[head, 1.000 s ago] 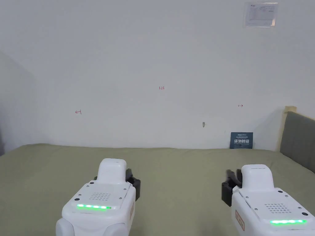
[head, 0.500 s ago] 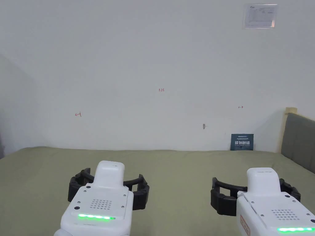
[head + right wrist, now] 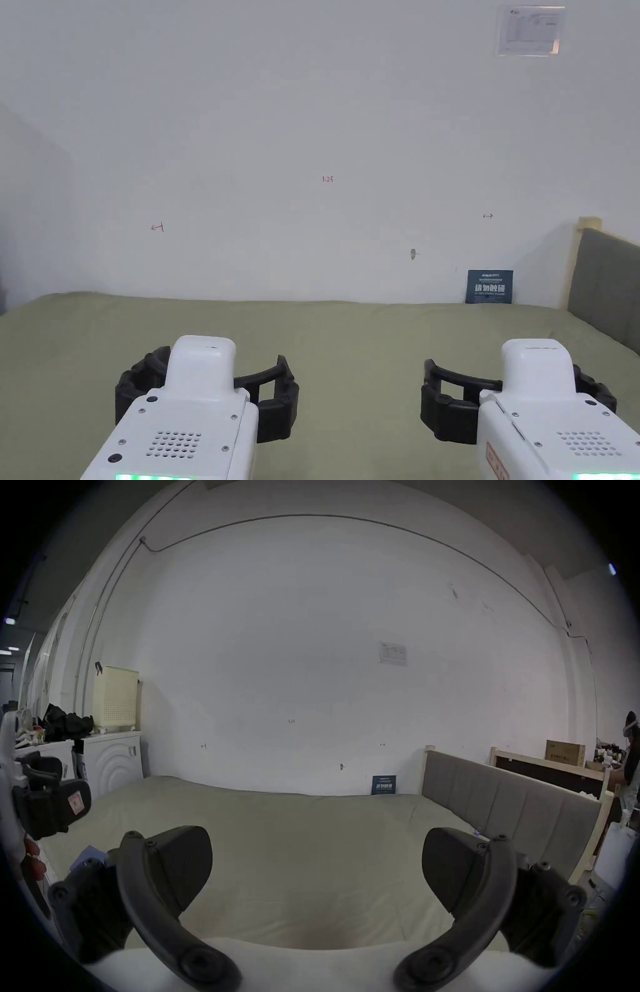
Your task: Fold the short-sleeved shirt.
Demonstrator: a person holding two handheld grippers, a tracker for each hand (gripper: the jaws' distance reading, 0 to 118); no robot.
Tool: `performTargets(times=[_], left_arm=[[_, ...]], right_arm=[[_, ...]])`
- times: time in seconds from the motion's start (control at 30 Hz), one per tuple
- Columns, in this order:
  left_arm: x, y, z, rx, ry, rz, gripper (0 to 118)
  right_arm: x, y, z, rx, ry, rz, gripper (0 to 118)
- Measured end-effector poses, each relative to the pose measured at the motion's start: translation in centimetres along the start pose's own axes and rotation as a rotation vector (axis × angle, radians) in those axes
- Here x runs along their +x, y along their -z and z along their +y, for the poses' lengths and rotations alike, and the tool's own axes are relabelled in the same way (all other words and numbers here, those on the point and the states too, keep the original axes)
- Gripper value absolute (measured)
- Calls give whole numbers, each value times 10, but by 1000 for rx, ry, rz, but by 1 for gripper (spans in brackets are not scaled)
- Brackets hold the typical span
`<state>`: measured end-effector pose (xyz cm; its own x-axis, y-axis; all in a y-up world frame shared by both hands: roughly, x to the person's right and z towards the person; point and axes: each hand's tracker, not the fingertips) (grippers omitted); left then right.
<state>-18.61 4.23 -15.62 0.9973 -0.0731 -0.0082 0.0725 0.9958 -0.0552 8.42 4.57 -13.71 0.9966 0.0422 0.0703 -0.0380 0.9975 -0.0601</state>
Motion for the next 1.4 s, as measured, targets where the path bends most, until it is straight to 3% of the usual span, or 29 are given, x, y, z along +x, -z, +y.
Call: performTargets(times=[0.2,0.4,0.63,0.77,0.97,1.2,1.4], left_arm=[[0,9,5,-95,-62,4,115],[10,18,6,-127,26,58,116],[-2,17,10,-93,-151,-1,115],[-4,12,15,-71,-104,-59,115],[-8,8,18,-70,-200,-112,115],[-1,14,22,-129,-57,100,115],[8,14,19,-114,12,83,115]], right_arm=[[-4,1,-2,-12,-26,13,118],[-5,5,-3,-19,-41,19,118],[-3,9,-2,-26,-15,33,118],[-3,8,-1,-25,-19,39,118],[-5,10,-4,-33,-12,49,118],[-4,11,-6,-38,17,61,118],[-5,10,-7,-40,36,76,118]])
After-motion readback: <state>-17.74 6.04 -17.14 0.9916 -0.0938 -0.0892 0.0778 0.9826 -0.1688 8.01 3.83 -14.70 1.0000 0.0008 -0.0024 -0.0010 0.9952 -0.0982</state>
